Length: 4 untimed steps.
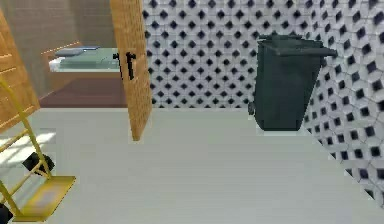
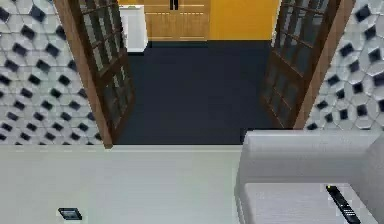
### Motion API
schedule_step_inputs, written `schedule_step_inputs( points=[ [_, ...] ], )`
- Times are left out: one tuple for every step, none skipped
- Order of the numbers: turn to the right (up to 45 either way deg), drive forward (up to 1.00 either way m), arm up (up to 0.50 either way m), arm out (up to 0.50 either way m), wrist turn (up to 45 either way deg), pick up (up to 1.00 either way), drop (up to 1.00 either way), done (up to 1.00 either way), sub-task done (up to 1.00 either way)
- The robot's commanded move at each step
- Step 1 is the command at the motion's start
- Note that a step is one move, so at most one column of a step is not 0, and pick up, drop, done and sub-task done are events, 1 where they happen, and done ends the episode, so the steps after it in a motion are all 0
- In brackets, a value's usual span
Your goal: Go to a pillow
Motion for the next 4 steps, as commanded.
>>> schedule_step_inputs(
  points=[
    [-45.0, 0.00, 0.00, 0.00, 0.0, 0.00, 0.00, 0.00, 0.00],
    [-21.0, 0.00, 0.00, 0.00, 0.0, 0.00, 0.00, 0.00, 0.00],
    [0.0, 1.00, 0.00, 0.00, 0.0, 0.00, 0.00, 0.00, 0.00],
    [0.0, 0.95, 0.00, 0.00, 0.0, 0.00, 0.00, 0.00, 0.00]
  ],
)
